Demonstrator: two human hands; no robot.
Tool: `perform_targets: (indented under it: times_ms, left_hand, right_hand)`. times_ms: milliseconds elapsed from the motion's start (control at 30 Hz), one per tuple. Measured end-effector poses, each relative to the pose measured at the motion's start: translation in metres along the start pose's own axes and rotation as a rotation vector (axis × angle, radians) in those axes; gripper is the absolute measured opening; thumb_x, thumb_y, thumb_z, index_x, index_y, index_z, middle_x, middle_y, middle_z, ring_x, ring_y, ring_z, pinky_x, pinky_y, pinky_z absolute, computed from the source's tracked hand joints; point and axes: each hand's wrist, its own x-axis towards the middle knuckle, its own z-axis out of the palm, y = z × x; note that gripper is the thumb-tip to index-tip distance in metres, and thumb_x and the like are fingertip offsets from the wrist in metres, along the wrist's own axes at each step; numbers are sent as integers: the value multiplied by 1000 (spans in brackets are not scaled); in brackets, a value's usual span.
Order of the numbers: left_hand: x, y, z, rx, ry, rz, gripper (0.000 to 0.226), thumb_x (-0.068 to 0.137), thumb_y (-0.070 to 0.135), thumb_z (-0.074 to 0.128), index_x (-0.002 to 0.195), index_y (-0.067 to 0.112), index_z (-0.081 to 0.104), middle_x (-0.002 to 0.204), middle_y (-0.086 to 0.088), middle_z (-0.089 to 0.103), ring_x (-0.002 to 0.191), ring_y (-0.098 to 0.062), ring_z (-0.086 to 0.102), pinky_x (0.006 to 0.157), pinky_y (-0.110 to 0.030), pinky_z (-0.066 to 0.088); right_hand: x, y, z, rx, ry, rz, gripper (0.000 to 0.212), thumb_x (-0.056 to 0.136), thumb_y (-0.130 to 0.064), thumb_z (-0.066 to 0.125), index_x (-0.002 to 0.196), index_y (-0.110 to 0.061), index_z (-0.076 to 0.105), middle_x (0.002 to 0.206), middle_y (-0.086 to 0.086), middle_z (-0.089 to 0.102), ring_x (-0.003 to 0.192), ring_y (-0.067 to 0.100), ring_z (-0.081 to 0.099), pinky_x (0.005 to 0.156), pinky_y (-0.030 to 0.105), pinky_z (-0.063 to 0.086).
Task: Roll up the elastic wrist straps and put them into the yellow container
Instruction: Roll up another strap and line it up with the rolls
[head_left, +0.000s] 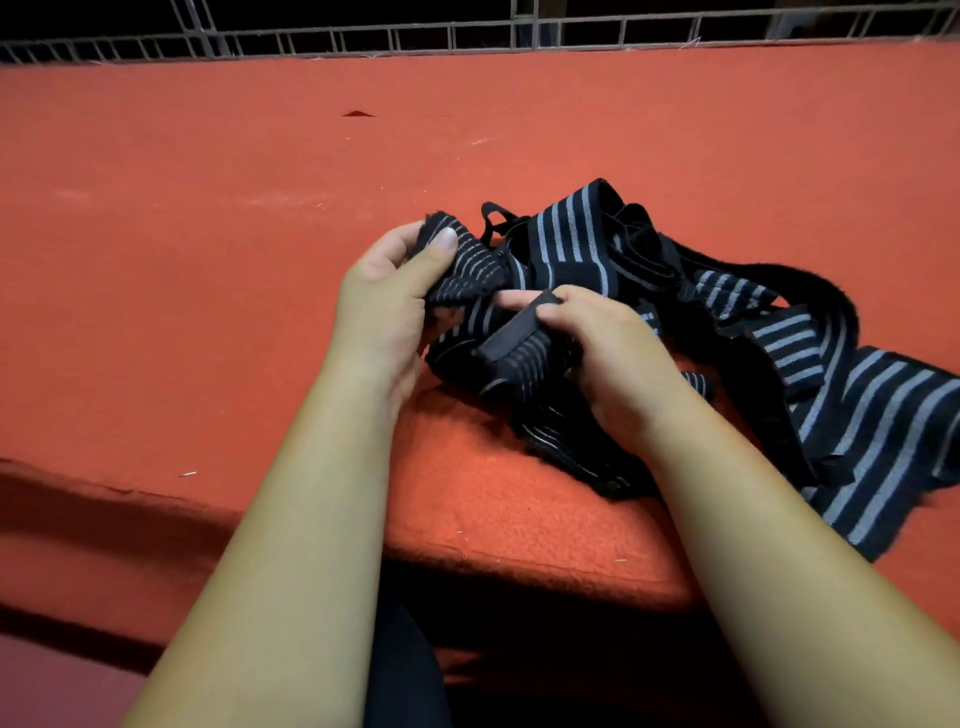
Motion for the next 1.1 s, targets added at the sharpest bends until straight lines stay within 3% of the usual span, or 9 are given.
perform_targets:
  times_ms: [133,267,400,500,667,733,833,933,1100]
  left_hand:
    - [-7,0,11,60,-54,43,15,105,17,71,118,13,75,88,-2,78,61,-11,67,41,-18,43]
    - [-10,3,17,130,-99,50,17,106,17,69,120,17,77,97,0,80,77,-12,72,60,-25,57]
    - [-12,3,22,177,-222,42,25,106,9,66,126,19,76,109,1,81,93,-13,74,82,-31,62]
    - [-12,1,27,201,-260,73,20,107,11,66,123,16,77,110,0,81,97,-16,73,90,-35,59]
    - [-12,-1,39,323,-104,124,47,100,40,75,144,24,66,132,15,75,119,1,70,108,-30,55]
    - [-18,4,43,355,-106,126,54,99,48,75,148,29,64,136,10,73,99,-4,75,86,-35,64]
    - [-29,15,46,340,-112,135,26,105,44,71,120,26,81,97,3,81,57,-9,61,49,-26,49]
    - [-41,29,46,269,-121,143,29,106,39,69,104,14,84,93,-9,83,76,-17,74,69,-34,61]
    - [-51,52,37,87,-306,97,38,90,12,77,128,13,73,114,-12,78,102,-23,74,97,-43,62]
  right_hand:
    - [0,-9,-3,450,32,64,48,93,-22,49,122,6,75,121,30,76,104,39,76,92,49,63]
    - [-3,-12,-6,445,-10,45,23,105,-20,52,102,-13,74,94,11,75,78,20,70,62,31,59]
    - [-3,-11,-5,387,29,4,26,108,-14,57,122,2,72,111,19,75,100,29,69,78,36,56]
    - [-3,-11,-6,369,78,-10,22,109,-9,56,117,2,74,105,19,78,91,24,75,77,33,61]
    - [-5,-14,-5,406,173,-31,26,109,-4,53,123,10,70,111,24,78,95,32,75,84,42,64]
    - [-6,-17,-2,445,197,-55,26,109,-4,52,123,10,69,116,31,76,100,40,75,97,56,63]
    - [-8,-23,2,459,241,-57,25,109,-6,53,120,9,70,116,36,74,98,43,74,100,68,57]
    - [-14,-35,6,436,249,-47,27,111,-10,53,123,8,70,112,31,77,92,37,76,86,56,64]
    - [-20,-64,11,575,216,-12,28,111,-14,53,125,3,70,104,22,77,86,31,77,68,38,64]
